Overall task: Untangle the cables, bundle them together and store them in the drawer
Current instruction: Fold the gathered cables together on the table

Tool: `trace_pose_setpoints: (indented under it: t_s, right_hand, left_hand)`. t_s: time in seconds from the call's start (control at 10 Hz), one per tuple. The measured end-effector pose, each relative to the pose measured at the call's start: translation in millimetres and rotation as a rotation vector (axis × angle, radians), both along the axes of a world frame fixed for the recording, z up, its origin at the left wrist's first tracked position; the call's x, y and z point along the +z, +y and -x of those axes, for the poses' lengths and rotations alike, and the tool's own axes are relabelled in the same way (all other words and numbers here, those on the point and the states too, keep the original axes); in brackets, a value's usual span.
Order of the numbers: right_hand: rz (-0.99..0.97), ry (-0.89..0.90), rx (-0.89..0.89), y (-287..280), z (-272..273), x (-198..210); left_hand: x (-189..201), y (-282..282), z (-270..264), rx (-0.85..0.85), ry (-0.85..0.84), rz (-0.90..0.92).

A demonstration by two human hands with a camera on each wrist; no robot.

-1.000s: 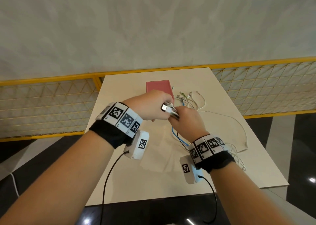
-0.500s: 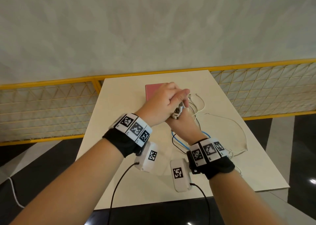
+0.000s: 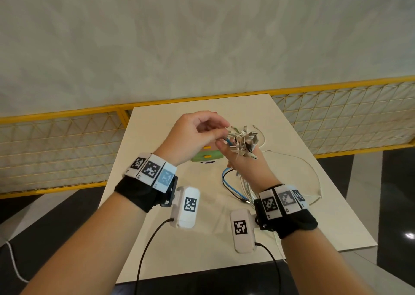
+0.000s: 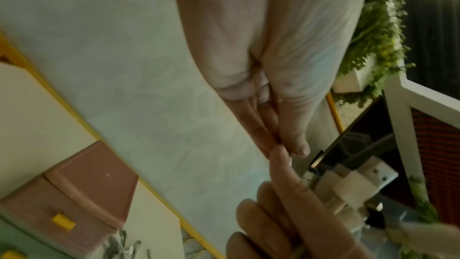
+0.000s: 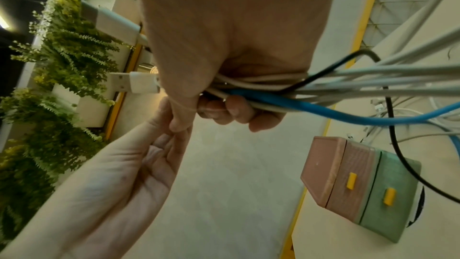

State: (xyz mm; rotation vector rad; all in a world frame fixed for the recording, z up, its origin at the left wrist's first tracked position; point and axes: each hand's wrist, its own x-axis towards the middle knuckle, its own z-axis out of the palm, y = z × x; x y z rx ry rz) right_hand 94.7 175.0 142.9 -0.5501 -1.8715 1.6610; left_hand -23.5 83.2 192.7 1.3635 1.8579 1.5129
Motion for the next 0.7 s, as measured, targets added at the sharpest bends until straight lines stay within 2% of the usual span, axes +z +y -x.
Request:
trace_pose_setpoints:
  t_s: [0.1, 0.2, 0.3, 0.4, 0.5, 0.6, 0.7]
  right_hand:
    - [-0.08, 0.003, 0.006, 1, 1, -3]
    - [-0.079, -0.031, -0.007, 0, 7, -1]
    - [-0.154, -0.068, -0.007, 4, 7, -4]
    - [-0.138, -0.198, 0.049, -1, 11, -2]
    - [-0.677, -1.231, -0.257, -13, 8, 7]
    - [0.081, -0.066, -0.142, -5, 18, 22]
    - [-0.042, -0.043, -0.072, 5, 19, 8]
  left_hand:
    - [-2, 2, -5, -0.042, 0.03, 0.019]
    - [5, 0, -6, -0.064, 0.094, 0.037]
    - [14, -3, -15, -0.228, 0.055, 0.052]
    - [6, 6, -31, -0.33, 0.331, 0.07]
    - [-5, 16, -29, -0.24, 0.407, -0.011]
    - [-6, 18, -21, -0.241, 0.332, -0.041]
    - [-2, 16, -18, -0.285, 0.363, -0.077]
